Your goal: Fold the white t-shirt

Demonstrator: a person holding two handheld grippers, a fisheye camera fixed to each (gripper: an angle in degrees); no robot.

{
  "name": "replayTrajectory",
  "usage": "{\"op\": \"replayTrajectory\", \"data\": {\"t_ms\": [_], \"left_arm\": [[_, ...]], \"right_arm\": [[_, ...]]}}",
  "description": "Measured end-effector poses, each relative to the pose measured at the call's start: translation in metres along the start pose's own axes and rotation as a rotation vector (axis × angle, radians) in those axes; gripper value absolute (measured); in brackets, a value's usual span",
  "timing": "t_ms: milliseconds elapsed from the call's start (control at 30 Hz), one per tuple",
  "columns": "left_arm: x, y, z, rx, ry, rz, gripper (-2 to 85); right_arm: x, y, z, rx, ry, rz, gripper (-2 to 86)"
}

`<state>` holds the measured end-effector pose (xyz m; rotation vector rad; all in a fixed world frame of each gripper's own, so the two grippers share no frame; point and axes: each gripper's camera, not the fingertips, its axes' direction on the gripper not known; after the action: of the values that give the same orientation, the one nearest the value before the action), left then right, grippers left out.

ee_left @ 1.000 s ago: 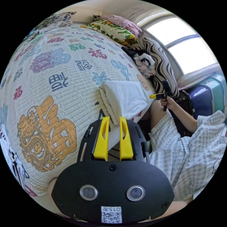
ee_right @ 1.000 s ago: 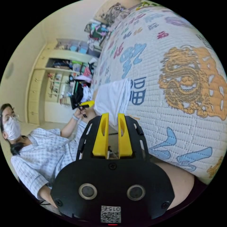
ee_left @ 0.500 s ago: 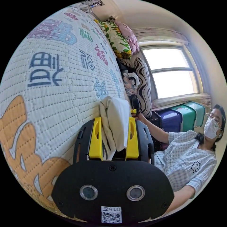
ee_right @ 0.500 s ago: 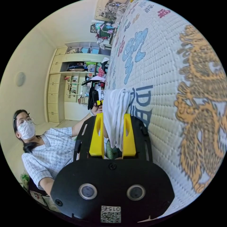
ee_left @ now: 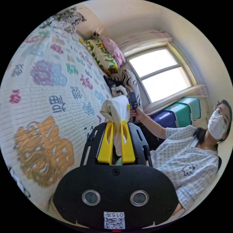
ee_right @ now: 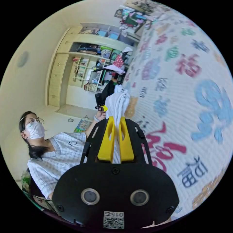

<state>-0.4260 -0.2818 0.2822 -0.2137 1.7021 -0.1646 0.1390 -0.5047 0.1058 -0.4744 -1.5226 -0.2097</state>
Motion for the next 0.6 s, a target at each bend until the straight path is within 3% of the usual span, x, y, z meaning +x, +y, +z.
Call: {"op": "replayTrajectory", "data": {"t_ms": [167,333,600], "left_arm": [[0.055,0.041,-0.166,0.182,-0.189,-0.01,4.6],[0.078,0.098,-0.313,0.348,-0.334,-0.149,4.7],[0.056,0.154,-0.402,0.513,-0.332,-0.282,4.7]], "right_arm": [[-0.092,-0.143,0.131,-0.177,-0.074,-0.2,1.2],[-0.141,-0.242,0.259,-0.296,-0.124,-0.221,1.1],[-0.167,-0.331,0.388,-0.37,-0.095,-0.152,1.0]]}}
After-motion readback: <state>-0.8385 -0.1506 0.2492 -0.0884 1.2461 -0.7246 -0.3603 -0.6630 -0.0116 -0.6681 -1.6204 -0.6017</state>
